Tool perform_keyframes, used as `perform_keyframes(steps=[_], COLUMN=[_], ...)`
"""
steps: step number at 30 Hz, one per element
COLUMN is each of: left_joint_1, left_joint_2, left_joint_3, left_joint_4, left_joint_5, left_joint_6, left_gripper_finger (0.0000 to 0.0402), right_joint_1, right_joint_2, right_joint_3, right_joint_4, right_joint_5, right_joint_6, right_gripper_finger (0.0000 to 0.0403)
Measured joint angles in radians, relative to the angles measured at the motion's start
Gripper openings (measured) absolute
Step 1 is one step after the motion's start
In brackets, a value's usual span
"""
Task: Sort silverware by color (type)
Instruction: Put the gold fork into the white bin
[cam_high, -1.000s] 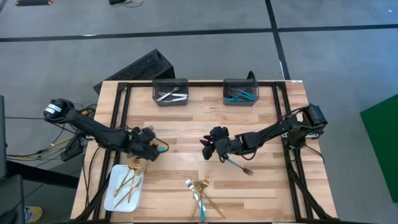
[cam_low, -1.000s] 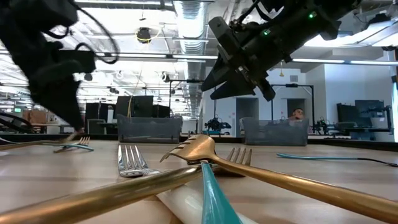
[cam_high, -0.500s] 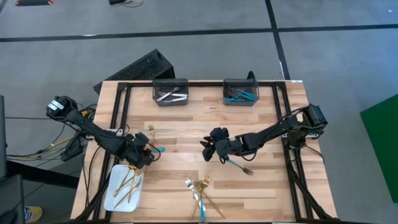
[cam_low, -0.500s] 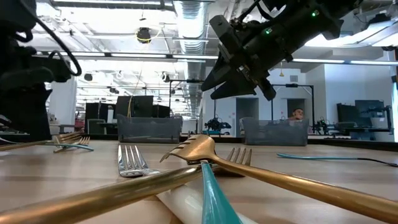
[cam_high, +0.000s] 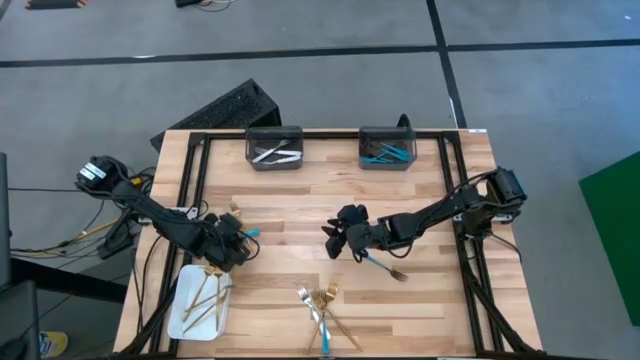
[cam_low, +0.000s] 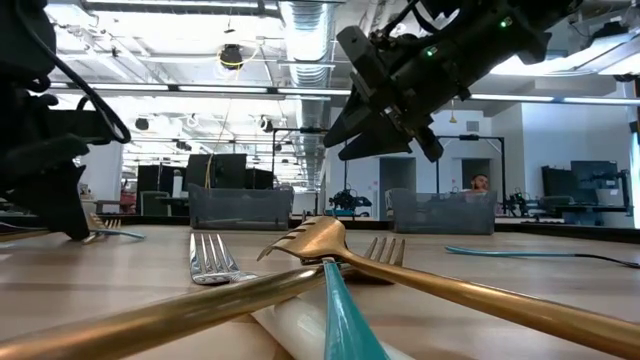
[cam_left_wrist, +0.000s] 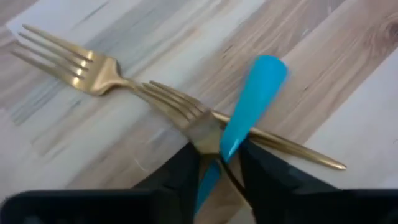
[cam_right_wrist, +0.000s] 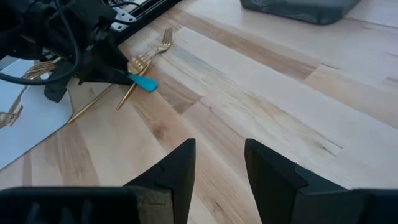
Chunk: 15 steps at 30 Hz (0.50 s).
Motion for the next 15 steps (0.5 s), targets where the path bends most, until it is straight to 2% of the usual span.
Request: perform_keyframes(steps=[5,9,15], left_joint_1=[0.002,0.014,0.047], left_joint_2=[0.001,0.001,-0.003], left_joint_3=[-0.001,-0.004,0.002], left_joint_4=[0.023,0.036,0.119], left_joint_5=[-0.064,-0.141,-0.19], left_joint_6=[0.017,0.056,0.173], left_gripper_finger=[0.0016,0.0008,0.0003], right_joint_1=[0.0,0.0,0.0], right_joint_2=[0.0,0.0,0.0], right_joint_3=[0.0,0.0,0.0], right_joint_4=[0.001,0.002,0.002], right_joint_5=[0.0,0.0,-0.001], right_joint_6=[-0.008,-0.009,-0.009], right_gripper_finger=[0.0163,0.0163,0.0163])
